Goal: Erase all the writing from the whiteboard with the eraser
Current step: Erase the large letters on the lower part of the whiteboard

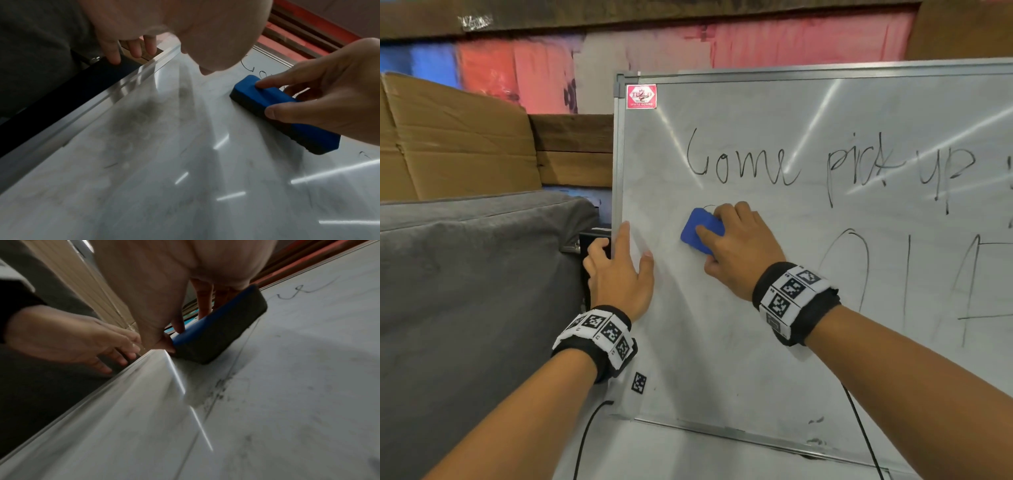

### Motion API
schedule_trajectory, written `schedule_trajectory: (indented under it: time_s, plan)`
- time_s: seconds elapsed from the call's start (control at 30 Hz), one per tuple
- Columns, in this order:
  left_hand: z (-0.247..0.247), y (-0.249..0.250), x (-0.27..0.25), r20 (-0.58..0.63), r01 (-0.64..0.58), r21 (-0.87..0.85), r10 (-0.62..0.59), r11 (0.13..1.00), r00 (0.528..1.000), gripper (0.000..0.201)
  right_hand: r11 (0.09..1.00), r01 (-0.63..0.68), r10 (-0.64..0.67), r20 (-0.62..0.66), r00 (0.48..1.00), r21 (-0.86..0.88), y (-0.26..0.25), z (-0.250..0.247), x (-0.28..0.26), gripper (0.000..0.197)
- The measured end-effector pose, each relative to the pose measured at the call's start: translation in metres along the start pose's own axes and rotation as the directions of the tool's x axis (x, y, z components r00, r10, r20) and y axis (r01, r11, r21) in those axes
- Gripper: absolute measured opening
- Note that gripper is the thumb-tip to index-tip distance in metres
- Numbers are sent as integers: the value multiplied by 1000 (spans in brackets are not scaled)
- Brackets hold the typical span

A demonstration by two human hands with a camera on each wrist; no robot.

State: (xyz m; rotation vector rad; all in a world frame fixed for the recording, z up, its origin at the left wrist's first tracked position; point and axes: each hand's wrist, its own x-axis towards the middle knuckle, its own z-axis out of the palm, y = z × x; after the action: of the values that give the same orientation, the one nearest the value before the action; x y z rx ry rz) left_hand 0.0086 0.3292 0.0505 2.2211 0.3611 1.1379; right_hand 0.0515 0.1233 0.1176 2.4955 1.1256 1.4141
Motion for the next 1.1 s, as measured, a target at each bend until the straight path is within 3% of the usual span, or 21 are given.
schedule_trajectory:
  time_s: [0.1, 0.27, 0.43, 0.6, 0.73, 0.87, 1.0, 1.1]
  plan:
    - [1, 4, 0, 1, 24, -33, -24, 999, 1000, 62, 998, -67, 67, -10, 998, 14, 0, -9, 9, 37]
    - [2, 1, 2, 64, 39, -94, -33, 995, 997, 65, 1000, -10, 9, 56, 998, 17, -10, -3, -6, 34]
    - [-1, -3, 4, 96, 20, -119, -9, 993, 995, 70, 965, -235, 238, -15, 971, 121, 10, -18, -1, 31]
    - [-2, -4, 7, 108, 38, -124, -25, 991, 994, 68, 993, -103, 100, 50, 994, 51, -8, -6, -5, 34]
    - [-3, -6, 4, 123, 24, -123, -9, 992, 992, 67, 955, -252, 260, -33, 965, 155, 2, -8, -4, 29]
    - [-5, -9, 3, 136, 2, -128, 15, 992, 991, 67, 962, -244, 245, 12, 970, 124, -2, -7, -12, 29]
    - [-6, -8, 3, 150, 3, -123, 15, 992, 989, 66, 924, -346, 346, 33, 938, 163, 2, -7, -26, 31]
    - [-7, -6, 0, 155, 1, -100, 15, 995, 988, 66, 925, -345, 343, 41, 939, 158, 2, -9, -21, 30]
